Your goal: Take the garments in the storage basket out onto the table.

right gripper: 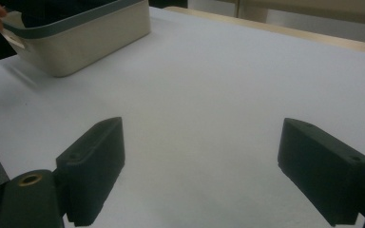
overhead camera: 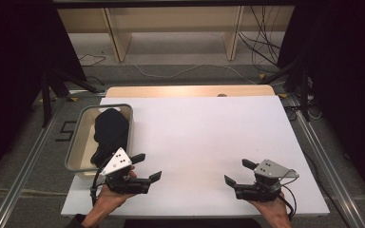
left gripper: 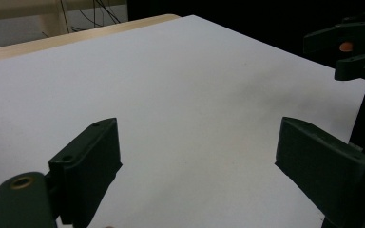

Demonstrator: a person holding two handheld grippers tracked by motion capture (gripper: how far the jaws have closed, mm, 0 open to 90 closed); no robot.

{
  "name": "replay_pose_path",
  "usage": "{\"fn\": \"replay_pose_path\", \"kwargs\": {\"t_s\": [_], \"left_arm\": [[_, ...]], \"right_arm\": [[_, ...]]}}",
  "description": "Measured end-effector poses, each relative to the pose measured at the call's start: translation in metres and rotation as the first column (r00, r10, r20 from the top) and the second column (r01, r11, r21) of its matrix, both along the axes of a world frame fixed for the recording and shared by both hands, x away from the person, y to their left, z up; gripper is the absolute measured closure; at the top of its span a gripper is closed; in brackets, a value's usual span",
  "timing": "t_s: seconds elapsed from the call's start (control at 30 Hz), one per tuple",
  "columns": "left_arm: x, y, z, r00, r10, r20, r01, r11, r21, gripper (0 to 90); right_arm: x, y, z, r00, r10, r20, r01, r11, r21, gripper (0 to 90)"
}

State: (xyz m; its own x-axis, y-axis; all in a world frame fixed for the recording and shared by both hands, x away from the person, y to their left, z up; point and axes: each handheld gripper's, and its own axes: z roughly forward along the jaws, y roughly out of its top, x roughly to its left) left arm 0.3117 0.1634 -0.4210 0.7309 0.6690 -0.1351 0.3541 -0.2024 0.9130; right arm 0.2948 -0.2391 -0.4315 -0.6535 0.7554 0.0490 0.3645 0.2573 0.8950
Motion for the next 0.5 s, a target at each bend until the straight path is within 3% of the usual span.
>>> {"fn": "replay_pose_path", "kwargs": {"t_s": [0.5], "left_arm": [[-0.0017, -0.0037, 0.0061, 0.9998, 0.021, 0.004, -0.021, 0.9998, 0.001, 14.0]], "right_arm": [[-0.0002, -0.0003, 0.0010, 0.9999, -0.010, 0.007, 0.010, 1.000, -0.008, 16.7]]}}
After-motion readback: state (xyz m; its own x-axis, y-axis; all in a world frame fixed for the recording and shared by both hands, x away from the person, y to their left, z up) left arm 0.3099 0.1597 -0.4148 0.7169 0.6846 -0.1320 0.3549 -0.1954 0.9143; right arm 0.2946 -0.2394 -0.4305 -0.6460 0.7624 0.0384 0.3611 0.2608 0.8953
